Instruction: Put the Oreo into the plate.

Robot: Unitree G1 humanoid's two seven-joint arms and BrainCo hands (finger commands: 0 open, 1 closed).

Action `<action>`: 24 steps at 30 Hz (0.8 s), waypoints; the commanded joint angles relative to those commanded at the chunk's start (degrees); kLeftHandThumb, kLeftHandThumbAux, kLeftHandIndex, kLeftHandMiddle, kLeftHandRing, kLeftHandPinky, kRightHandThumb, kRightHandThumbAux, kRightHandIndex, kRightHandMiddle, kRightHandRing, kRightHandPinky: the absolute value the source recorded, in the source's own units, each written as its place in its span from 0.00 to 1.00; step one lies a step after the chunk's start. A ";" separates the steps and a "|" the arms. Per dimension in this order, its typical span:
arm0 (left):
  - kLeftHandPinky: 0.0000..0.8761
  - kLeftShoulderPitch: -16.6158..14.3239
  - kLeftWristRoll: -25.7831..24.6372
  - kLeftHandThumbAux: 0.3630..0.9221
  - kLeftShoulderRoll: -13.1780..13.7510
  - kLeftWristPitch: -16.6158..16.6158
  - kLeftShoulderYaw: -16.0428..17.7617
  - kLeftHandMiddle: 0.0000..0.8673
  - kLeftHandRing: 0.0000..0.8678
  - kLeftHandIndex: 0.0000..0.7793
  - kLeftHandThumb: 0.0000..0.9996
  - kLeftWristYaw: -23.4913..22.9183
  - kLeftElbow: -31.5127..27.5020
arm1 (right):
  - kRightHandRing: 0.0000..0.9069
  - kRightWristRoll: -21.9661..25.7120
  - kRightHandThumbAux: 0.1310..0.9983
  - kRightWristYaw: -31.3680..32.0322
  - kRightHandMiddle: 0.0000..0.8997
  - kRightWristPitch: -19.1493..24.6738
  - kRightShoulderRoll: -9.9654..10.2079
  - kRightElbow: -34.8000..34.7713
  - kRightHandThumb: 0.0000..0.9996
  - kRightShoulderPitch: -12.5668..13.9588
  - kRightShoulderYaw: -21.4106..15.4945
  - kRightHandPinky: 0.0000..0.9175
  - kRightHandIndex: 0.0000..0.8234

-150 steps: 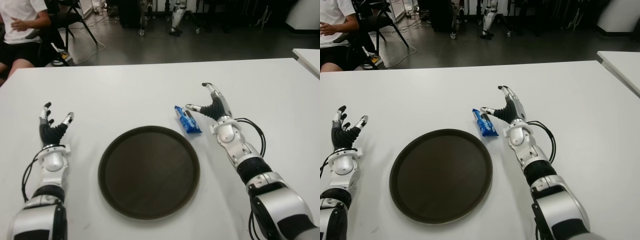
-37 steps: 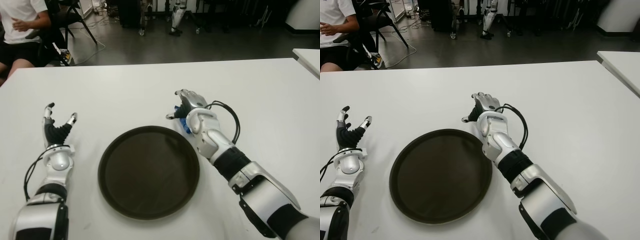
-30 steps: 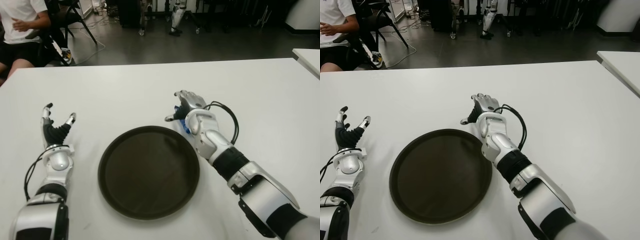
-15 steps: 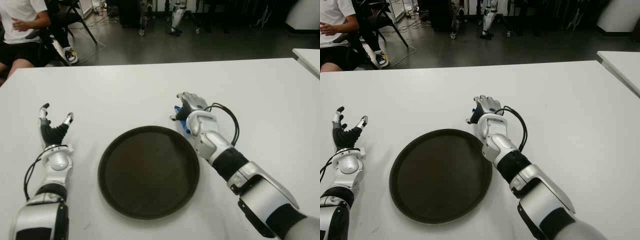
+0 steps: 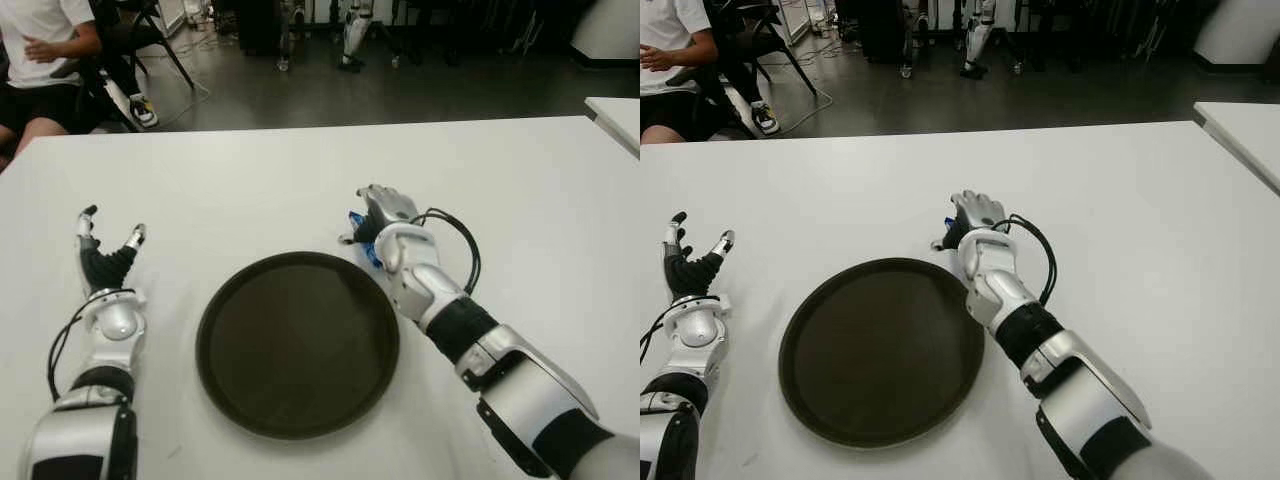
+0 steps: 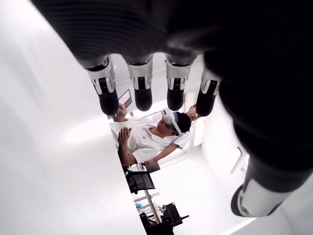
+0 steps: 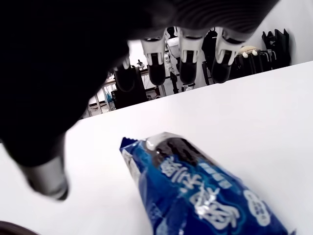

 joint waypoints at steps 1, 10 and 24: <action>0.00 0.03 0.18 0.57 0.08 -0.05 -0.13 0.01 0.00 0.02 0.00 0.14 -0.03 | 0.00 0.01 0.58 -0.23 0.00 0.08 -0.10 -0.09 0.10 0.17 -0.12 0.00 0.23; 0.00 -0.13 0.94 0.56 0.36 0.38 -0.84 0.01 0.00 0.02 0.00 0.52 0.19 | 0.00 -0.38 0.59 -1.49 0.00 1.40 -0.19 -0.89 0.06 1.01 -0.59 0.00 0.18; 0.01 -0.21 -0.14 0.60 0.17 0.32 -0.09 0.01 0.00 0.02 0.00 -0.61 0.15 | 0.00 -1.94 0.58 0.14 0.00 4.67 -1.07 -1.85 0.11 1.67 1.33 0.00 0.05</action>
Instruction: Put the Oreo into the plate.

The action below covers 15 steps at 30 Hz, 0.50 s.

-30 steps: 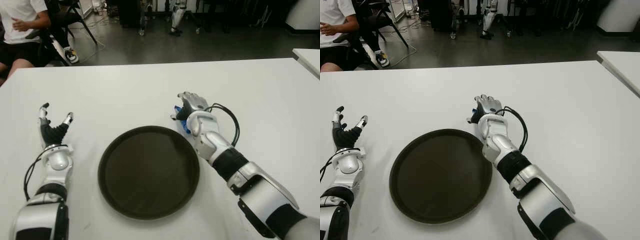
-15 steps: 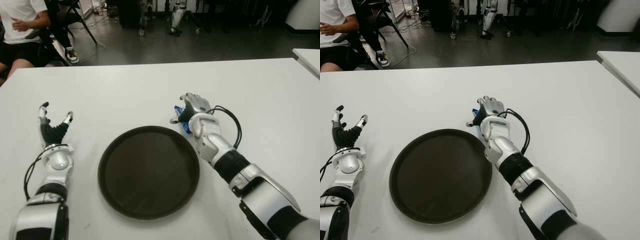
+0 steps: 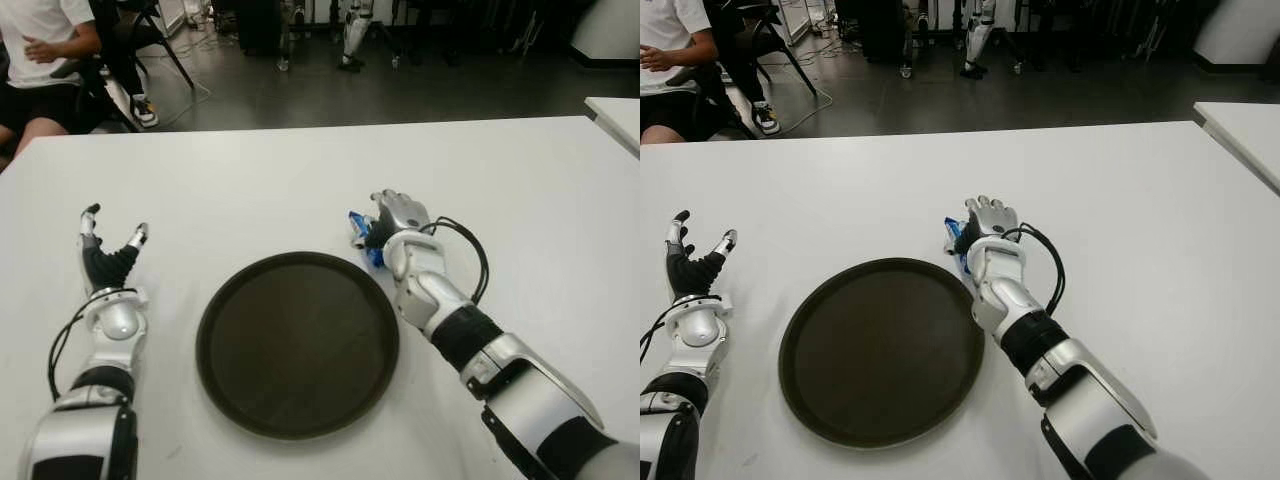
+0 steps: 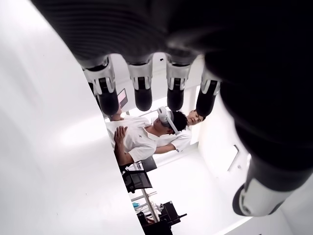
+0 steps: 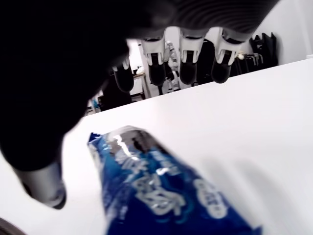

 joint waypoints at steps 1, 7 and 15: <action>0.01 0.04 0.13 0.60 0.00 -0.05 -0.08 0.01 0.00 0.02 0.00 0.14 -0.01 | 0.00 -0.03 0.58 0.06 0.00 0.03 -0.09 0.00 0.12 0.14 0.12 0.00 0.05; 0.01 0.05 0.28 0.61 0.05 -0.11 -0.20 0.02 0.01 0.03 0.00 0.30 0.02 | 0.00 -0.30 0.59 0.38 0.00 0.24 -0.31 -0.12 0.15 0.52 0.33 0.00 0.08; 0.00 0.20 -0.07 0.58 0.60 0.20 0.06 0.01 0.00 0.02 0.00 -0.68 0.17 | 0.00 -1.39 0.59 1.26 0.00 1.01 -1.40 -0.45 0.14 1.91 1.16 0.00 0.07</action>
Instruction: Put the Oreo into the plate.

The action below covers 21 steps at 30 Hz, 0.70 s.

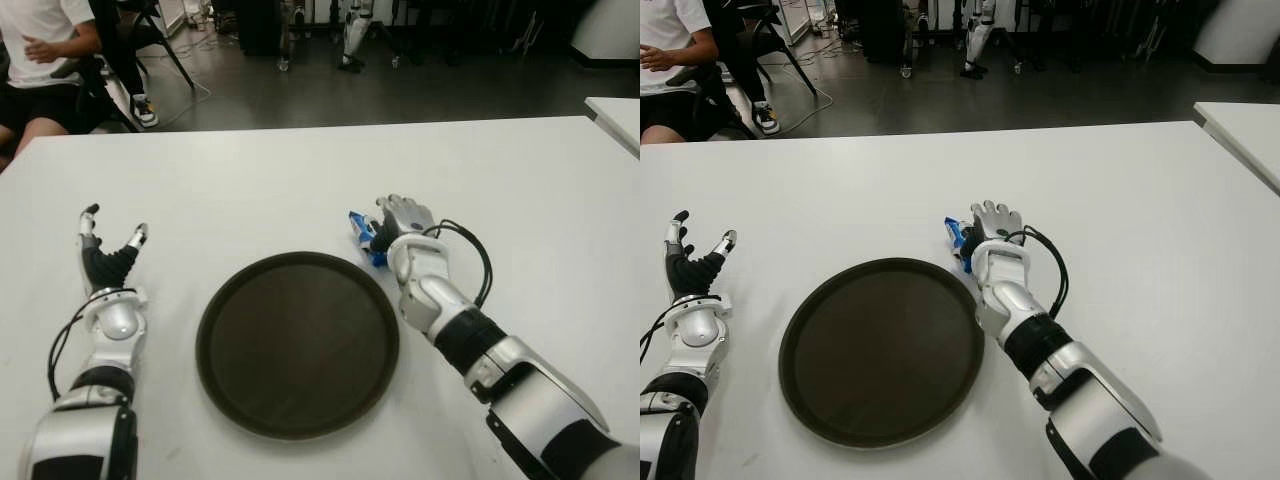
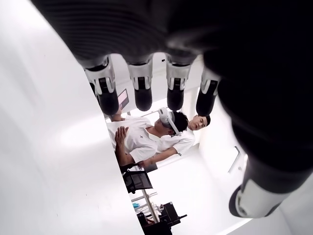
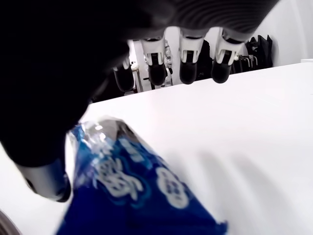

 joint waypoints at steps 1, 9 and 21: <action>0.00 0.00 0.00 0.58 0.06 0.03 0.01 0.01 0.00 0.02 0.00 -0.05 0.01 | 0.00 -0.04 0.58 -0.03 0.00 -0.06 -0.08 0.30 0.14 0.00 0.08 0.00 0.06; 0.00 0.22 0.21 0.56 0.44 0.04 -0.22 0.00 0.00 0.01 0.00 -0.12 -0.08 | 0.00 -0.13 0.55 -0.53 0.00 0.33 0.28 2.48 0.14 -0.42 0.47 0.00 0.03; 0.00 0.29 0.43 0.56 0.31 -0.85 -0.47 0.00 0.00 0.01 0.00 0.92 -0.49 | 0.00 0.61 0.54 -0.96 0.00 0.46 0.49 2.62 0.13 -0.25 -0.08 0.00 0.00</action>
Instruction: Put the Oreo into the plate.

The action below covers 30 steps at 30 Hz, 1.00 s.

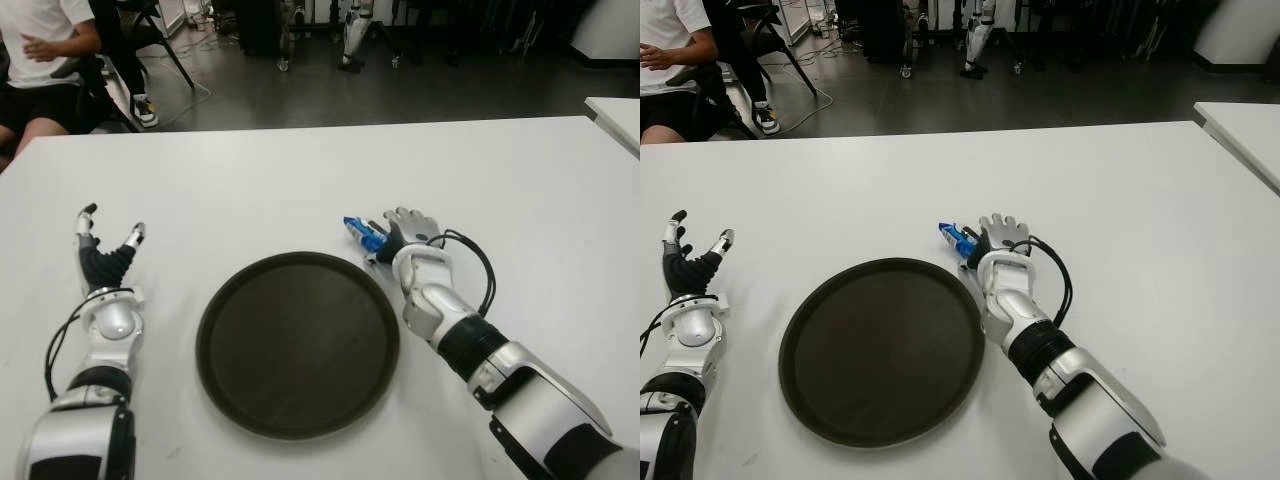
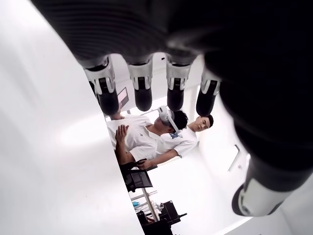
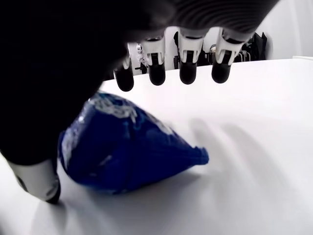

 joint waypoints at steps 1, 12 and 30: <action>0.00 0.01 0.10 0.55 0.01 -0.06 -0.06 0.00 0.00 0.01 0.00 0.19 -0.02 | 0.00 0.06 0.54 0.00 0.00 -0.01 0.01 -0.03 0.13 0.02 -0.06 0.00 0.00; 0.00 -0.07 0.68 0.57 0.00 0.33 -0.25 0.02 0.01 0.01 0.00 1.75 0.03 | 0.00 0.11 0.55 0.24 0.00 0.26 0.08 -0.09 0.14 0.18 -0.44 0.00 0.00; 0.00 -0.02 -0.37 0.65 -0.02 0.42 0.27 0.00 0.00 0.00 0.00 -1.33 0.12 | 0.00 0.28 0.54 -0.45 0.00 -0.76 0.11 0.95 0.15 -0.03 -0.91 0.00 0.00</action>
